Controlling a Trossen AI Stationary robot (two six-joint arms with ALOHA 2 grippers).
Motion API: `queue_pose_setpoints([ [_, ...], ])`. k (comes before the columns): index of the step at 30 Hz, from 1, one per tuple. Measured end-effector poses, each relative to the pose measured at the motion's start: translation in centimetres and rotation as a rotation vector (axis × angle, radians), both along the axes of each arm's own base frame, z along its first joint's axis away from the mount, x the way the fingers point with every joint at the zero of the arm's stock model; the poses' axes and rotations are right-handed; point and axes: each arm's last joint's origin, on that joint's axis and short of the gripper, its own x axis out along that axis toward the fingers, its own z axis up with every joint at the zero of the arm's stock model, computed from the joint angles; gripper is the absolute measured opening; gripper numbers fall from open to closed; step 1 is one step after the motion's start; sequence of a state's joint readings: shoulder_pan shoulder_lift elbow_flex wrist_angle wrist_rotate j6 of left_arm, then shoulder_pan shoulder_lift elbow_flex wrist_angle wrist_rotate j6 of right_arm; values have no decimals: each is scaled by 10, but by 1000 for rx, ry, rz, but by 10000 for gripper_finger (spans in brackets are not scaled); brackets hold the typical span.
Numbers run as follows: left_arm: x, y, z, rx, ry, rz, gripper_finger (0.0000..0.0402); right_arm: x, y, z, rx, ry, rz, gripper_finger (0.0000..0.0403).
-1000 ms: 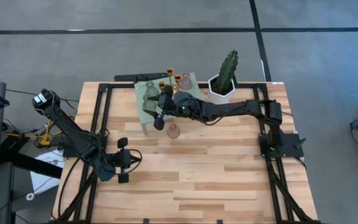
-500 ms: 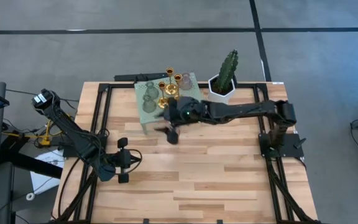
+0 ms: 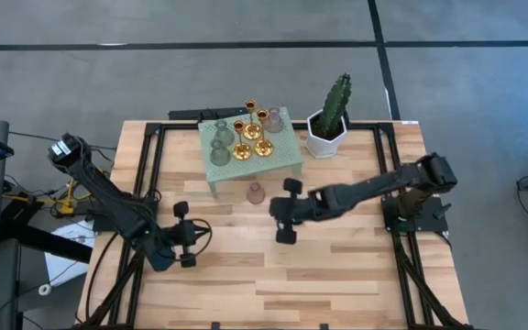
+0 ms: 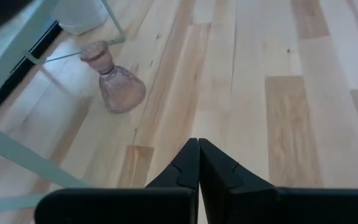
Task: Pick & Place candle stick holders
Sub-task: Put the pink glass candle holder on the shelf
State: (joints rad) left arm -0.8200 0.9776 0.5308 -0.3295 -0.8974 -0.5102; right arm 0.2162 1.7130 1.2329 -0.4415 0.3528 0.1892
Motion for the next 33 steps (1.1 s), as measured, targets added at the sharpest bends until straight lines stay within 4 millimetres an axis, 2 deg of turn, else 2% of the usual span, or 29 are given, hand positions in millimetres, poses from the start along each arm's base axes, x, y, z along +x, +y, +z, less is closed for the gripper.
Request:
queue_pose_setpoints([
  [3,2,-1,-3,15,10,4,2,-12,11,-21,-37,-91,-68,4],
  [7,2,-1,-3,32,-4,24,2,-23,20,-52,22,-304,-70,3],
  [12,2,-1,-3,37,-11,31,2,-32,16,-90,66,-600,-103,2],
  [17,2,-1,-3,36,-12,31,2,-35,12,-129,32,-645,-99,2],
  [21,2,-1,-3,38,-13,29,2,-25,9,-154,47,-634,-82,3],
  [27,3,-1,-2,34,-15,30,2,-1,-2,-171,145,-606,2,1],
  [30,3,-2,-2,34,-16,30,2,5,-8,-167,230,-616,16,1],
  [33,3,-2,-2,34,-16,30,2,7,-13,-161,261,-581,124,1],
])
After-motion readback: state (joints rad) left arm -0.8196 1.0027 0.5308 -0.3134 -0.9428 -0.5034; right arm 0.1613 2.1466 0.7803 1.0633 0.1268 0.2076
